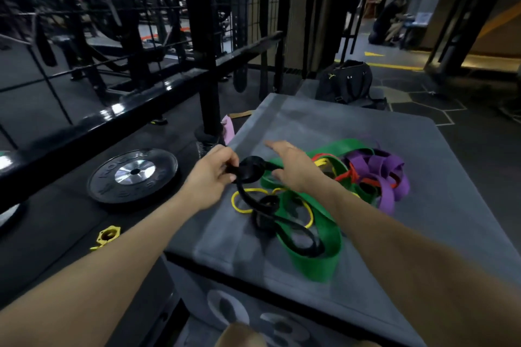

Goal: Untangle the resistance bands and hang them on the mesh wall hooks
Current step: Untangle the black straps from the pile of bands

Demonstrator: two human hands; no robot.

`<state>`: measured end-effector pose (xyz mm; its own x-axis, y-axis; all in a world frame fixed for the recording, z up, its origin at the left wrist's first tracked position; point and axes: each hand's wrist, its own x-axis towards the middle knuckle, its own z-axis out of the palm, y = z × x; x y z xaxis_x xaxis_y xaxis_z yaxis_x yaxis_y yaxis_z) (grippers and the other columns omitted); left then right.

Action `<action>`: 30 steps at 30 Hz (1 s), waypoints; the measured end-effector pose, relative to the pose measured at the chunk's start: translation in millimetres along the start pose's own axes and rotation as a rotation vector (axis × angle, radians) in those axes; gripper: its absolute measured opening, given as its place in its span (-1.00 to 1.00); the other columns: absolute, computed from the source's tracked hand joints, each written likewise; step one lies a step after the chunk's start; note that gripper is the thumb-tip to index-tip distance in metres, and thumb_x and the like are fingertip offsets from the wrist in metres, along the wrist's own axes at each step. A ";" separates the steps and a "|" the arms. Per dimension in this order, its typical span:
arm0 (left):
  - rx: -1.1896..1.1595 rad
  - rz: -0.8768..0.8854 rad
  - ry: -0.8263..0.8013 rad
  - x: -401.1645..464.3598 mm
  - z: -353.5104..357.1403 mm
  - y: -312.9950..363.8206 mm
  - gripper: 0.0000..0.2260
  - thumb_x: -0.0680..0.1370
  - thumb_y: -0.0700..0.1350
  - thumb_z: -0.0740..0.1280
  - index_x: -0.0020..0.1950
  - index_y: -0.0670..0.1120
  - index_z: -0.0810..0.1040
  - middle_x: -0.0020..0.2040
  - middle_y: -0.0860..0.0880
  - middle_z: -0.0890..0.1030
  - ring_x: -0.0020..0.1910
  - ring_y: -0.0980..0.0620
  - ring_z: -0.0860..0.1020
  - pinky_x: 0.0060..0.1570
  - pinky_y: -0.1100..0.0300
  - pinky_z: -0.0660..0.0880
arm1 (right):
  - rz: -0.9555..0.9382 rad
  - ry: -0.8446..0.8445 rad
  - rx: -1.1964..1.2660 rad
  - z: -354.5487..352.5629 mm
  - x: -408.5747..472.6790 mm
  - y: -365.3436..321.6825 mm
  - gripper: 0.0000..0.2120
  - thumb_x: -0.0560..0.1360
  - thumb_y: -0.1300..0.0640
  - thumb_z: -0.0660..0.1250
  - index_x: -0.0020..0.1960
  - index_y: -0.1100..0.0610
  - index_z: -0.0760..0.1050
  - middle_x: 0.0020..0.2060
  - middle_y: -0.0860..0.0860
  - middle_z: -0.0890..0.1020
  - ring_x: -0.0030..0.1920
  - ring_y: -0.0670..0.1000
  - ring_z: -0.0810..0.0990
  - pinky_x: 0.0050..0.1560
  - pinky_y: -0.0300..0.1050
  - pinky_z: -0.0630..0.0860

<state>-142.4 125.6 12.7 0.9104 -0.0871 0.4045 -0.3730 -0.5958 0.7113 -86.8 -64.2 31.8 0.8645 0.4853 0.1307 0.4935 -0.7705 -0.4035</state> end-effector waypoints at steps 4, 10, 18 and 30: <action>0.087 0.070 -0.007 2.8 -13.8 -0.1 -0.62 0.35 -0.49 0.31 -0.19 0.00 0.40 -0.16 0.10 0.39 -0.22 0.31 0.39 -0.13 0.47 0.33 | -0.112 -0.111 0.051 8.7 12.1 -16.0 -0.39 0.40 0.39 0.28 0.41 0.08 0.32 0.33 0.07 0.46 0.34 0.08 0.41 0.32 -0.10 0.34; 0.004 0.036 0.013 16.9 -15.3 3.0 -0.61 0.39 -0.42 0.30 -0.13 0.10 0.48 -0.07 0.13 0.43 0.00 -0.04 0.51 0.13 0.04 0.49 | -0.066 -0.016 0.074 -2.1 2.2 -3.1 -0.65 0.39 0.11 0.45 0.15 0.12 0.53 0.02 0.08 0.65 0.11 0.11 0.56 0.07 -0.04 0.47; -0.358 -0.264 0.077 54.4 34.1 63.6 -0.80 0.51 0.04 0.32 -0.14 -0.08 0.47 -0.22 0.08 0.45 -0.20 0.16 0.43 -0.11 0.21 0.34 | 0.029 0.193 0.100 -46.3 -21.2 21.3 -0.79 0.39 0.16 0.44 0.03 0.04 0.60 -0.11 0.05 0.69 -0.04 0.06 0.62 -0.03 0.00 0.54; -0.547 -0.388 0.018 44.1 68.3 92.7 -0.74 0.33 -0.39 0.46 -0.22 -0.04 0.55 -0.20 0.00 0.57 -0.12 0.01 0.54 -0.08 0.27 0.46 | 0.120 -0.143 0.437 -59.8 -66.1 43.4 -0.69 0.30 0.27 0.31 0.04 0.24 0.58 -0.22 0.01 0.60 -0.21 0.02 0.56 -0.18 -0.14 0.48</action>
<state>-124.6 12.0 57.3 0.9955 0.0677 0.0669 -0.0606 -0.0905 0.9941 -116.9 -154.5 59.8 0.8762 0.4790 -0.0542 0.2778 -0.5936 -0.7552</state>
